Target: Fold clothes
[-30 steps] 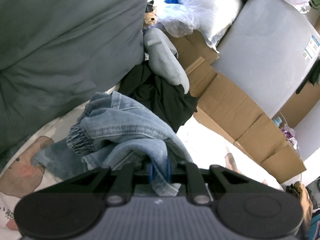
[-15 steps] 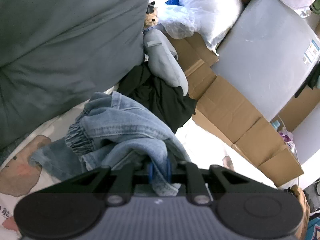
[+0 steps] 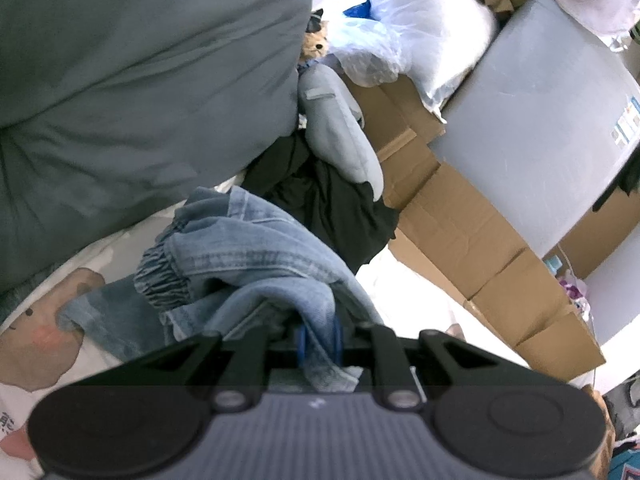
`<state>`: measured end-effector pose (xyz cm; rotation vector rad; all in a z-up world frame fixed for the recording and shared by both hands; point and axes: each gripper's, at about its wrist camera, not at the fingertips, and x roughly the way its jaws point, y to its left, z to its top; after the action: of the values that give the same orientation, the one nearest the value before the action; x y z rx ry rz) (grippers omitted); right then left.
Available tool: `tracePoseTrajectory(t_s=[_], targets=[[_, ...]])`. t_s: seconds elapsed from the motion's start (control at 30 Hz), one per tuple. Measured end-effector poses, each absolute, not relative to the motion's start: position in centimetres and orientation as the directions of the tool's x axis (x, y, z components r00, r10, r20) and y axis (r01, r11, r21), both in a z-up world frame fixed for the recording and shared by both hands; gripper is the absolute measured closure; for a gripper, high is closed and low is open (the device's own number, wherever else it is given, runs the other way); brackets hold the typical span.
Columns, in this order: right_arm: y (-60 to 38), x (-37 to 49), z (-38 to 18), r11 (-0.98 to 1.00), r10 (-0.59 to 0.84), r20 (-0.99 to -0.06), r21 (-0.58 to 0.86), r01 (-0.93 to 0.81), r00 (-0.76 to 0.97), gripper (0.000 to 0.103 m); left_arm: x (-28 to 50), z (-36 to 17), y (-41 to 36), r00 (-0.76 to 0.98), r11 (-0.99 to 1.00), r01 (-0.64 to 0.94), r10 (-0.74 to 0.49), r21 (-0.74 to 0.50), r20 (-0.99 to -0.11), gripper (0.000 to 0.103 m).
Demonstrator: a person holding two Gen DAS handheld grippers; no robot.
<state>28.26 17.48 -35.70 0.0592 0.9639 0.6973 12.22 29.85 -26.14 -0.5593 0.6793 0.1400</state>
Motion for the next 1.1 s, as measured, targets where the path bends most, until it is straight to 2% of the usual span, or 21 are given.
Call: tracePoseTrajectory(t_s=[0.13, 0.17, 0.2, 0.27, 0.3, 0.33, 0.37, 0.67, 1.1], targets=[[18.7, 29.4, -37.0, 0.786, 0.563, -0.759, 0.369, -0.495, 0.327, 0.026, 12.3, -26.1, 29.9, 0.776, 0.842, -0.303, -0.053, -0.445, -0.629, 0.089], [18.9, 29.5, -37.3, 0.781, 0.567, -0.759, 0.373, -0.501, 0.319, 0.029, 12.3, -26.1, 29.9, 0.776, 0.842, -0.304, -0.052, -0.446, -0.628, 0.089], [18.9, 29.6, -37.4, 0.770, 0.580, -0.752, 0.380, -0.513, 0.313, 0.035, 12.3, -26.1, 29.9, 0.776, 0.841, -0.305, -0.052, -0.446, -0.628, 0.089], [18.6, 29.7, -37.1, 0.743, 0.614, -0.727, 0.402, -0.535, 0.306, 0.062, 12.4, -26.1, 29.9, 0.777, 0.840, -0.307, -0.050, -0.447, -0.628, 0.089], [18.4, 29.8, -36.9, 0.739, 0.617, -0.726, 0.403, -0.540, 0.303, 0.065, 12.4, -26.1, 29.9, 0.777, 0.840, -0.308, -0.050, -0.447, -0.627, 0.089], [18.2, 29.8, -36.7, 0.737, 0.618, -0.727, 0.404, -0.542, 0.299, 0.076, 12.4, -26.1, 29.9, 0.777, 0.839, -0.308, -0.049, -0.448, -0.627, 0.089], [17.9, 29.9, -36.6, 0.739, 0.614, -0.733, 0.401, -0.541, 0.294, 0.082, 12.5, -26.1, 29.9, 0.778, 0.839, -0.309, -0.048, -0.448, -0.627, 0.089], [15.3, 29.0, -32.3, 0.723, 0.608, -0.730, 0.349, -0.597, 0.310, 0.093, 12.5, -25.7, 29.8, 0.794, 0.835, -0.287, -0.067, -0.470, -0.604, 0.088], [8.5, 29.2, -26.0, 0.739, 0.561, -0.766, 0.293, -0.606, 0.314, 0.095, 12.5, -24.6, 29.6, 0.828, 0.825, -0.215, -0.129, -0.522, -0.545, 0.086]])
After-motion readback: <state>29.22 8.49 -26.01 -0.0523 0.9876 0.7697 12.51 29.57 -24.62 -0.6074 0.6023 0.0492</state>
